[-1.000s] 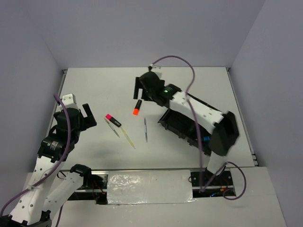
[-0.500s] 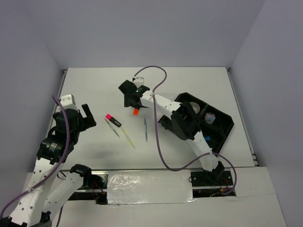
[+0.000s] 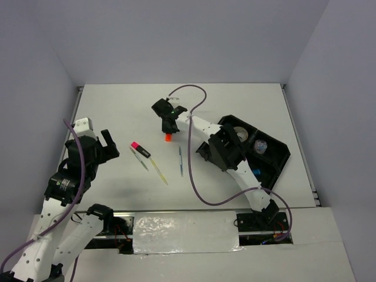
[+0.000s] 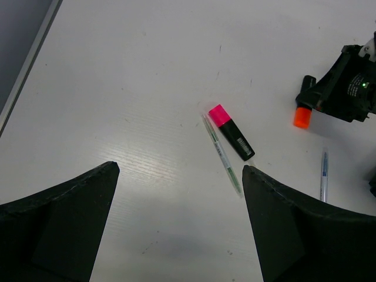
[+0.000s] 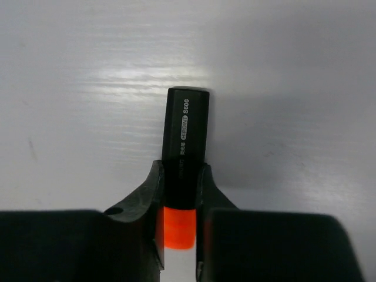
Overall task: Sort the stationery into containers
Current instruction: Pick up the pen from the center of the board, then place the pen in the storage box.
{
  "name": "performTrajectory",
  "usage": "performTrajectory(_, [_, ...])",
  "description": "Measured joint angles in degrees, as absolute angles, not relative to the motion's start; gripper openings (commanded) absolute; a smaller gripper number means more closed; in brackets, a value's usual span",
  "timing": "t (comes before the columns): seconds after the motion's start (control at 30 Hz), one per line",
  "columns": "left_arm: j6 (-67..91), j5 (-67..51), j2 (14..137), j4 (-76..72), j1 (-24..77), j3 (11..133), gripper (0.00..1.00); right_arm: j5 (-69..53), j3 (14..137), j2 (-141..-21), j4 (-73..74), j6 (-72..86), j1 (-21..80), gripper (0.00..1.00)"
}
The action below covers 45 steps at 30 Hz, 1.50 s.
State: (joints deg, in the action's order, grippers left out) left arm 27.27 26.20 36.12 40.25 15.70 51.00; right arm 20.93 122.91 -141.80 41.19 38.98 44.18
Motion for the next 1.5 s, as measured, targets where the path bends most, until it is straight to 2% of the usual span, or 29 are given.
performTrajectory(0.13, [27.27, 26.06, 36.12, 40.25, 15.70, 51.00, 0.99, 14.31, 116.55, -139.02, 31.16, 37.43, 43.62, 0.00])
performTrajectory(0.33, [27.24, 26.02, 36.14, 40.25, 15.70, 51.00, 0.99, 3.46, 97.19, -126.06, 15.35, 35.33, 44.05, 0.00])
performTrajectory(0.53, [27.24, 25.82, 36.12, 40.25, 15.73, 51.00, 0.99, 12.95, 72.55, -92.44, 8.03, 41.60, 43.72, 0.00])
performTrajectory(0.6, [27.24, 25.76, 36.07, 40.23, 15.75, 51.00, 0.99, 20.43, 62.67, -76.05, 7.42, 49.06, 41.52, 0.00])
performTrajectory(0.73, [27.22, 25.54, 36.01, 40.23, 15.94, 51.00, 0.99, 32.75, 42.98, -52.60, 15.09, 66.89, 35.24, 0.00])
performTrajectory(0.9, [27.18, 25.08, 36.32, 40.21, 16.03, 51.00, 0.99, 41.63, 25.17, -33.52, 37.82, 87.99, 33.89, 0.00])
performTrajectory(1.03, [27.18, 24.93, 36.64, 40.21, 16.14, 51.00, 0.99, 46.46, 23.24, -21.63, 47.94, 97.14, 32.10, 0.00])
performTrajectory(1.2, [27.18, 24.95, 37.08, 40.21, 16.25, 51.00, 0.99, 48.21, 23.24, -22.55, 53.74, 103.66, 31.99, 0.01])
performTrajectory(1.33, [27.20, 24.95, 37.78, 40.21, 16.25, 51.00, 0.99, 48.58, 23.24, -27.27, 55.07, 107.11, 31.99, 0.12])
performTrajectory(1.43, [27.18, 24.93, 38.39, 40.21, 16.25, 51.00, 0.99, 48.90, 23.29, -30.00, 54.85, 108.18, 31.99, 0.34])
performTrajectory(1.47, [27.18, 24.93, 38.52, 40.21, 16.25, 51.00, 0.99, 48.93, 23.35, -30.50, 54.61, 108.12, 31.99, 0.47])
performTrajectory(1.5, [27.18, 24.93, 38.54, 40.21, 16.25, 51.00, 0.99, 48.95, 23.46, -30.96, 54.13, 107.96, 31.99, 0.52])
